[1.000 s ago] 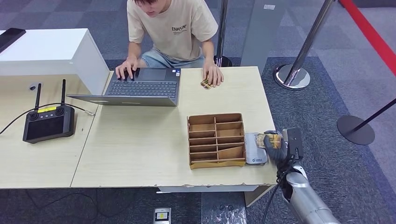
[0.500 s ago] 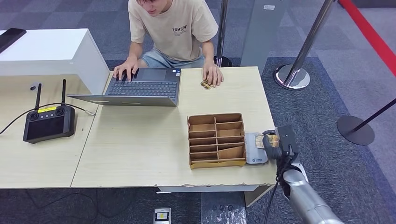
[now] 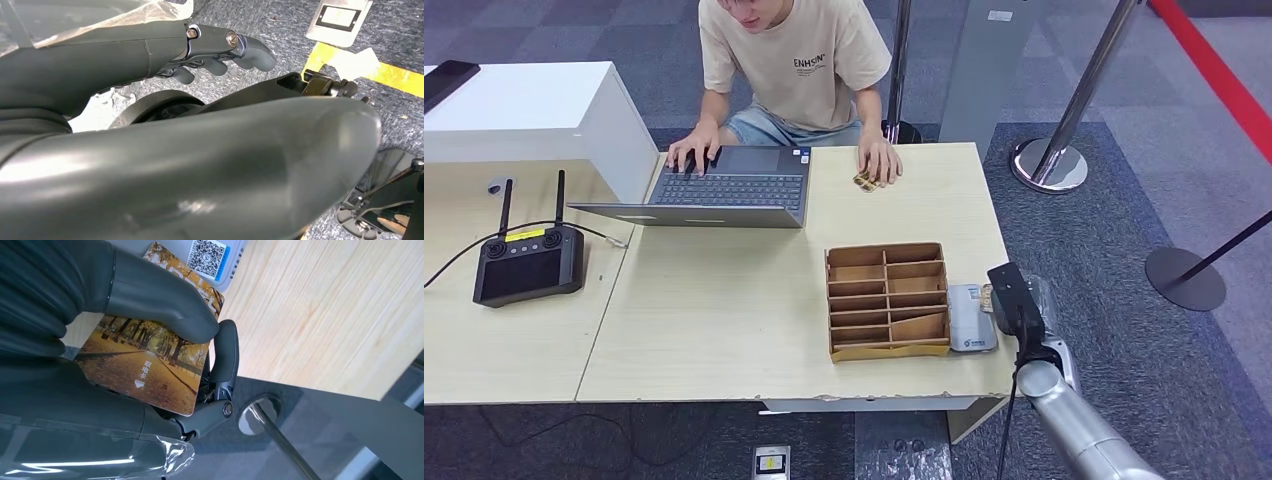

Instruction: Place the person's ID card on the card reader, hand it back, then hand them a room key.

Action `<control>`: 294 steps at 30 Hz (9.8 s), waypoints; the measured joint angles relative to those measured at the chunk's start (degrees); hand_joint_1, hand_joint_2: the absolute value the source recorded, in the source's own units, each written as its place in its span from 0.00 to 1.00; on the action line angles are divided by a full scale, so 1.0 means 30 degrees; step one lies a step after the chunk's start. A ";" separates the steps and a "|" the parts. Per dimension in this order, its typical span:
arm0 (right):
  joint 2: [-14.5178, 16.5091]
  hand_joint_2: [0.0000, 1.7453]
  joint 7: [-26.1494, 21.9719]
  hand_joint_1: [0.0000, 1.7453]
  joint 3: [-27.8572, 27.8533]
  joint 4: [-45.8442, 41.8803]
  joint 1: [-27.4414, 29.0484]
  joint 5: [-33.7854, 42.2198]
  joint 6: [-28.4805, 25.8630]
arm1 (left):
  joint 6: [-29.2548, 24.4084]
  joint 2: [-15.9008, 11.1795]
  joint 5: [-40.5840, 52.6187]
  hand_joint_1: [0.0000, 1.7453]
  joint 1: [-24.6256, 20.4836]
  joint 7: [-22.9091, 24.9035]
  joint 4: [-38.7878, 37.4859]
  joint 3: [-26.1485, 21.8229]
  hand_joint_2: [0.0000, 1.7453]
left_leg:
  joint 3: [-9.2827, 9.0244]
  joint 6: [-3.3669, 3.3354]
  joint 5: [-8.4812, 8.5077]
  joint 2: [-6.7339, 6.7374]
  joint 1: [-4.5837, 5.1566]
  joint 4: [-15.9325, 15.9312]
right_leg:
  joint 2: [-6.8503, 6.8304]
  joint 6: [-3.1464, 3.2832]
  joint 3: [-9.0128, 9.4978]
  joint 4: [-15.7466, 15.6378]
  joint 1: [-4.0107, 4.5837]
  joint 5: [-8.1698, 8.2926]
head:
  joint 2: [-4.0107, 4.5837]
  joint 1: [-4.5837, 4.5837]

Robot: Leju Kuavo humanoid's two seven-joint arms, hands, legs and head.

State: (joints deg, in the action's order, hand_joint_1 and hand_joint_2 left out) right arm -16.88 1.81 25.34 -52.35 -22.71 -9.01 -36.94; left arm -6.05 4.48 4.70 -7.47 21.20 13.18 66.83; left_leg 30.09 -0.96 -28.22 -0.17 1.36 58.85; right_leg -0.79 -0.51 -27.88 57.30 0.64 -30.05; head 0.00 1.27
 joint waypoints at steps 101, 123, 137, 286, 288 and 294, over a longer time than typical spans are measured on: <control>0.2300 1.00 0.6021 1.00 1.0719 0.0915 -1.2393 -1.8036 0.7483 | 0.1175 0.0029 0.2375 0.00 -0.0511 -0.0392 -0.0044 0.0424 0.00 | 0.0118 0.0014 0.0002 0.0000 -0.0011 0.0009 | 0.0007 -0.0001 -0.0120 0.0018 0.0008 -0.0001 | 0.0000 -0.0002; 0.2089 1.00 0.3132 0.00 0.8066 -0.0317 -0.9686 -0.8847 0.4599 | 0.1042 0.0033 0.2264 0.00 -0.0359 -0.0382 -0.0044 0.0412 0.00 | 0.0110 0.0015 -0.0003 -0.0001 -0.0012 0.0012 | 0.0006 -0.0001 -0.0111 0.0013 0.0007 -0.0002 | 0.0000 -0.0002; 0.0089 1.00 -0.2153 0.00 0.3879 -0.9432 -0.1610 -0.0888 0.5008 | 0.0466 -0.0104 0.1612 0.00 0.0154 -0.0862 -0.0051 0.0055 0.00 | 0.0100 0.0011 -0.0017 -0.0003 -0.0013 0.0013 | 0.0011 -0.0006 -0.0103 0.0003 0.0008 -0.0019 | 0.0000 -0.0004; -0.1047 1.00 0.4537 0.44 0.4115 -1.1327 0.1612 -1.2638 0.3418 | 0.0022 -0.0117 0.1494 0.00 0.0322 -0.0270 -0.0051 -0.1004 0.00 | 0.0083 0.0010 -0.0015 0.0005 -0.0010 0.0008 | 0.0011 -0.0002 -0.0078 0.0004 0.0008 -0.0017 | 0.0000 -0.0002; -0.1040 1.00 0.4517 0.44 0.4116 -1.1321 0.1613 -1.2612 0.3412 | 0.0022 -0.0117 0.1494 0.00 0.0322 -0.0268 -0.0051 -0.1004 0.00 | 0.0083 0.0010 -0.0015 0.0004 -0.0010 0.0008 | 0.0011 -0.0003 -0.0077 0.0004 0.0007 -0.0017 | 0.0000 -0.0002; -0.0996 1.00 0.4335 0.45 0.4140 -1.1238 0.1622 -1.2399 0.3346 | 0.0022 -0.0117 0.1486 0.00 0.0322 -0.0244 -0.0051 -0.1004 0.00 | 0.0083 0.0011 -0.0016 0.0004 -0.0009 0.0008 | 0.0011 -0.0003 -0.0077 0.0004 0.0007 -0.0017 | 0.0000 -0.0002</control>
State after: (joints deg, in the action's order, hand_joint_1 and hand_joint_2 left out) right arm -19.87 14.81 37.76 -86.06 -17.84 -46.21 -26.90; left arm -5.99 4.13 9.16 -6.50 20.46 13.03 63.82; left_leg 30.34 -0.92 -28.27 -0.15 1.33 58.87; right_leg -0.76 -0.52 -28.11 57.31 0.66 -30.10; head 0.00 1.27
